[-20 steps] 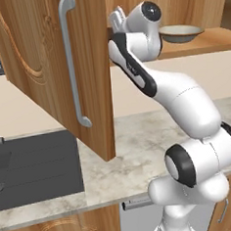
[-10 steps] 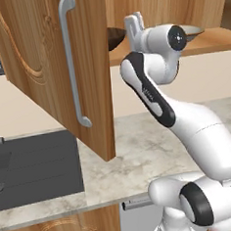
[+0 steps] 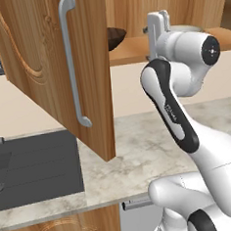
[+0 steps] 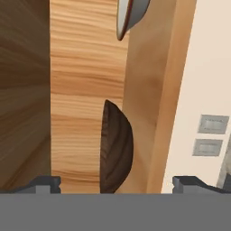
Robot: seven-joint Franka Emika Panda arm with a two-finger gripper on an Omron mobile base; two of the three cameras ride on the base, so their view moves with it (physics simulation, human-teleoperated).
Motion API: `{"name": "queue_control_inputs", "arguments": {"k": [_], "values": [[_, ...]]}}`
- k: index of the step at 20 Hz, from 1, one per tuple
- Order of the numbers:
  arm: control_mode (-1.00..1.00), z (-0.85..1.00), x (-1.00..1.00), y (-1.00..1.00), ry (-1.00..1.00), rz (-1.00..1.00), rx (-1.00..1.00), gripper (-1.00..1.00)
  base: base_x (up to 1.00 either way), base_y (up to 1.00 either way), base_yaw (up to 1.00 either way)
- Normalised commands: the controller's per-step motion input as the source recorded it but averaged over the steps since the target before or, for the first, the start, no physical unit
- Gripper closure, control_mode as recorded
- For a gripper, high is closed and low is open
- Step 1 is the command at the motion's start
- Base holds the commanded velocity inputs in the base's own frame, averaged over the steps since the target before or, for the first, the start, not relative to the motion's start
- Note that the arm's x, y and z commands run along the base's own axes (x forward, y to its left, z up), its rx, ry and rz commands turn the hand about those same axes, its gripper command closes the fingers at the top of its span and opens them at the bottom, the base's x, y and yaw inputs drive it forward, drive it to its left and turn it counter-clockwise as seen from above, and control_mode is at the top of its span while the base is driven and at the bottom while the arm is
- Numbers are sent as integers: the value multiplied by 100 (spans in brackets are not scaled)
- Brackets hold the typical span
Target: Open the cabinet. Pick the bowls from the counter and place them in the cabinet. Then close the cabinet.
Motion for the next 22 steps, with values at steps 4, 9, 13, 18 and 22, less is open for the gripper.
{"name": "queue_control_inputs", "arguments": {"k": [4,9,13,18,22], "values": [[-100,0,-21,-23,5,-2,2,-100,0,0,0],[-100,0,-49,-32,-4,0,1,-100,0,0,0],[-100,0,-76,-64,0,-7,0,-100,0,0,0],[-100,-12,-62,-48,0,-11,0,-100,0,0,0],[-100,-2,-96,-52,0,-13,0,-100,0,0,0]]}}
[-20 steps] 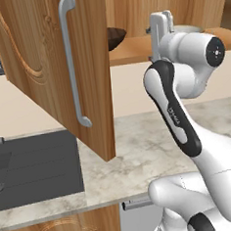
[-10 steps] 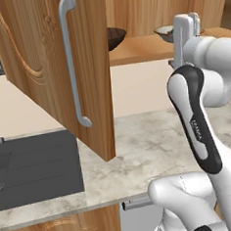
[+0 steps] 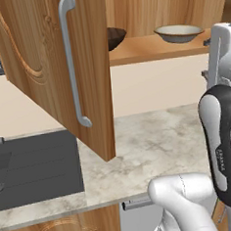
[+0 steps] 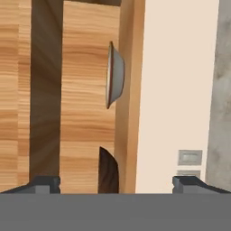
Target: Open the cabinet. Pick the bowls from the counter and place them in the cabinet. Then close the cabinet.
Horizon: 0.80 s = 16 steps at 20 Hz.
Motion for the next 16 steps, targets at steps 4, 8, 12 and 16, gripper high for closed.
{"name": "queue_control_inputs", "arguments": {"k": [4,8,12,16], "values": [[-100,0,-65,-39,0,-16,0,-100,0,0,0],[-100,0,-57,-51,0,-17,0,-100,0,0,0],[-100,0,-42,-67,0,-16,0,-100,0,0,0],[-100,0,-32,-69,-2,-15,0,-100,0,0,0]]}}
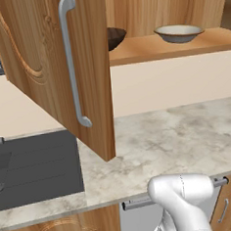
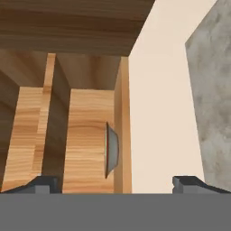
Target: Open the cabinet. Pick the bowls from the counter and place them in the cabinet. Then close the cabinet.
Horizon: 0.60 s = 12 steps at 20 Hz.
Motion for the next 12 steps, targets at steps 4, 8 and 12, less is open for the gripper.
{"name": "queue_control_inputs", "arguments": {"k": [4,8,12], "values": [[-100,5,-31,-29,-21,-15,0,-100,0,0,0],[-100,5,-47,-10,-24,-10,0,-100,0,0,0],[-100,3,-55,-19,0,-13,0,-100,0,0,0]]}}
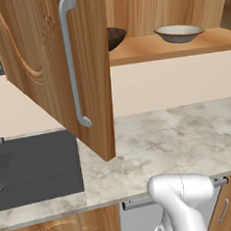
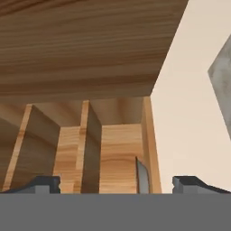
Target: Open the cabinet. Pick the bowls from the counter and place them in the cabinet. Then close the cabinet.
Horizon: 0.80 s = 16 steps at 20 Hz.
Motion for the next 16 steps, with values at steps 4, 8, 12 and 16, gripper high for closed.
{"name": "queue_control_inputs", "arguments": {"k": [4,8,12,16], "values": [[-100,2,-59,-34,8,-14,3,-100,0,0,0],[-100,10,-59,-31,8,-15,1,-100,0,0,0],[-100,3,-59,-45,8,-14,1,-100,0,0,0],[-100,9,-54,-55,6,-9,0,-100,0,0,0]]}}
